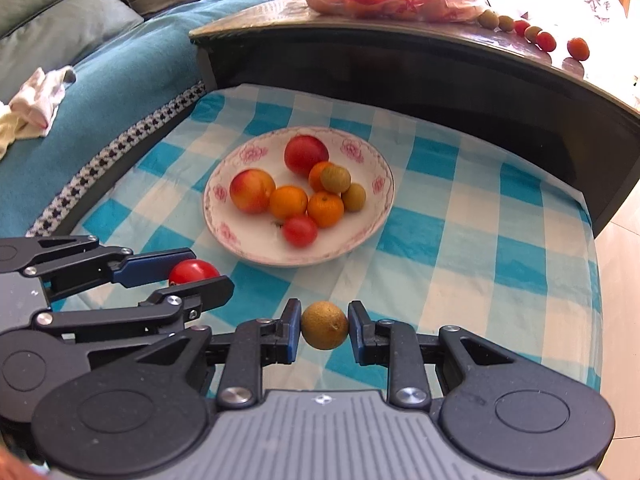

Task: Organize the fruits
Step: 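Carry the tomato with the left tool while the right tool carries the brown fruit over the plate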

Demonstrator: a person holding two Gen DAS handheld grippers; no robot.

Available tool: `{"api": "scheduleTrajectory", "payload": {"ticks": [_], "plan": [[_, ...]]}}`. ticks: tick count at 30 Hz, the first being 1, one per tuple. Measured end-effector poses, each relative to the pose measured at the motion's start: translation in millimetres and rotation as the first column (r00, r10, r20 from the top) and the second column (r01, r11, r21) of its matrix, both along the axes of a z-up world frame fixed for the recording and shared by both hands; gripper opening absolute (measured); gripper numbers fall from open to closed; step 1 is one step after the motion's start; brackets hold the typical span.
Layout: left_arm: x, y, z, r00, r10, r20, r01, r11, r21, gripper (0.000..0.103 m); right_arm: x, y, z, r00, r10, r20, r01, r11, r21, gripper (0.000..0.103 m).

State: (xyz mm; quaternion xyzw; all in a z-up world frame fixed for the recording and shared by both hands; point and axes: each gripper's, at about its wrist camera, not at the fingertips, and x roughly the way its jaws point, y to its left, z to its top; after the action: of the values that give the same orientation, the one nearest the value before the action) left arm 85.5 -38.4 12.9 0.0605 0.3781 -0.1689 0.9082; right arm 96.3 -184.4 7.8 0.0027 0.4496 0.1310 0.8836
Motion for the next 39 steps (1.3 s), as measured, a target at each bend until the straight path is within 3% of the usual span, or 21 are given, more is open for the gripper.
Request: {"api": "scheduleTrajectory", "payload": {"ticks": [19, 39], "plan": [[50, 1, -11, 0.999, 0.036, -0.019, -0.036, 0.999, 0.006, 0.035, 56, 1, -12, 0.999, -0.025, -0.022, 0.026, 0.999, 0.045, 0.040], [69, 5, -25, 0.997, 0.067, -0.045, -0.066, 0.998, 0.015, 0.035, 76, 11, -24, 1.000, -0.010, -0.010, 0.010, 1.000, 0.021, 0.040]]}}
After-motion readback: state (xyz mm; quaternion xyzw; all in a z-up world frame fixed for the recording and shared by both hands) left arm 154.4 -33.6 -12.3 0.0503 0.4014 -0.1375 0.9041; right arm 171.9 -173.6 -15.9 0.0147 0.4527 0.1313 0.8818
